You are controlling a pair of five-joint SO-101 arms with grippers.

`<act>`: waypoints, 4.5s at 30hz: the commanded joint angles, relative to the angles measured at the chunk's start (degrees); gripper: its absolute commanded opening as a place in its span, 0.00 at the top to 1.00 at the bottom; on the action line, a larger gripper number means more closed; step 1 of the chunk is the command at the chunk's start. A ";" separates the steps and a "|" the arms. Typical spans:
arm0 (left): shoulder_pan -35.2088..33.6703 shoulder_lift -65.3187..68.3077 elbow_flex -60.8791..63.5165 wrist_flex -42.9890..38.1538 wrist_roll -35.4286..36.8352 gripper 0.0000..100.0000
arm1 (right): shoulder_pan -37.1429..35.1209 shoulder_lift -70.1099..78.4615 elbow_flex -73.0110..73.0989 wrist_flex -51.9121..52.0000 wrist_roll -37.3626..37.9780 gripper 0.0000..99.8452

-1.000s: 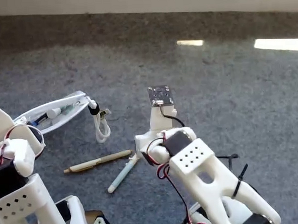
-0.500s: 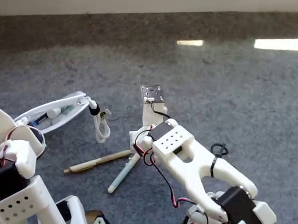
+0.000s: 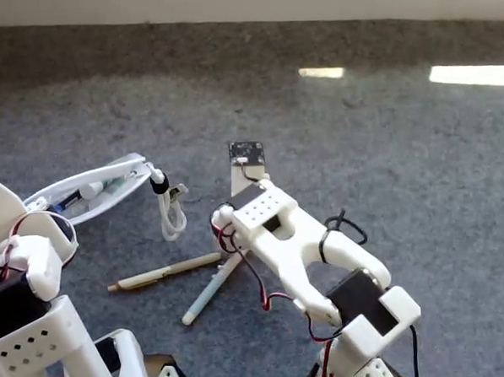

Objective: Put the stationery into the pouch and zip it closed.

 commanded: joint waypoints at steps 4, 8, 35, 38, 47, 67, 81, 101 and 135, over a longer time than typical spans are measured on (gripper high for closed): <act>-0.75 -1.01 -0.40 -0.88 -0.26 0.99 | 3.03 2.15 -4.70 1.45 -1.05 1.00; -0.75 -1.01 -0.40 -0.88 -0.26 0.99 | 3.91 0.66 -6.20 6.20 2.64 0.99; -0.66 -1.01 -0.40 -0.88 -0.18 0.99 | 3.82 -34.95 1.98 12.62 6.68 0.99; -0.66 -1.01 -0.40 -0.88 -0.18 0.99 | 4.09 -37.76 3.47 12.44 6.68 0.99; -0.66 -1.01 -0.40 -0.88 -0.18 0.99 | 3.91 -51.38 8.75 12.18 6.68 0.99; 0.75 -0.92 -0.40 -0.88 -0.18 0.99 | 3.82 -81.54 19.47 4.26 6.68 0.99; 12.70 -0.84 -0.75 -1.32 -0.44 0.99 | 3.74 -94.46 24.04 -8.22 11.34 0.99; 13.05 -0.66 -0.40 -0.97 -0.44 0.99 | -15.43 -91.56 26.51 -46.02 29.01 0.99; 12.70 -1.01 1.27 -1.32 -0.53 0.99 | -15.25 -70.99 44.79 -71.87 39.47 0.83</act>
